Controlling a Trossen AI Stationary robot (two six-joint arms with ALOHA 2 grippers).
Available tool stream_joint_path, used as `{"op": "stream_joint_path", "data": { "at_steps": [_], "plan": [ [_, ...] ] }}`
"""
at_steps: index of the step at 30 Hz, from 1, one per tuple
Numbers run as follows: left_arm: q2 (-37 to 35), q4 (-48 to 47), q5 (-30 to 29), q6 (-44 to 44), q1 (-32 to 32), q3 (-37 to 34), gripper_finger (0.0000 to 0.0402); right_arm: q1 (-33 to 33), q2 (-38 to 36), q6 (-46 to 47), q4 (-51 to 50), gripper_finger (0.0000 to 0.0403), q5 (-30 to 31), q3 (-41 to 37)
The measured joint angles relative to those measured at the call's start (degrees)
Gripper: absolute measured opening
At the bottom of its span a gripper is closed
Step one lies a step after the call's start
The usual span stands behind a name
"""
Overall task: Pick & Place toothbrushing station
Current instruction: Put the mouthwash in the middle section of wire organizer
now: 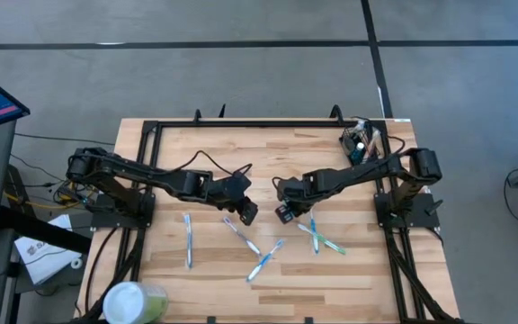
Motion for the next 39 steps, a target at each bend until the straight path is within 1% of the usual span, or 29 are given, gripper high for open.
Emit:
{"op": "stream_joint_path", "data": {
  "at_steps": [22,27,34,39],
  "plan": [
    [0.0,0.0,-0.3,-0.2,0.0,0.0,0.0000,-0.1,-0.6,-1.1,2.5,0.0000,1.2,0.0],
    [0.0,0.0,-0.3,-0.2,0.0,0.0,0.0000,-0.2,-0.6,-1.5,-0.2,0.0000,1.7,0.0],
    [0.0,-0.1,0.0,-0.2,0.0,0.0,0.0000,-0.6,-0.6,-0.6,-3.8,0.0000,5.6,0.0],
    [0.0,-0.1,0.1,-0.2,0.0,0.0,0.0000,-0.6,0.4,-0.5,-5.6,0.0000,5.9,0.0]
  ]
}}
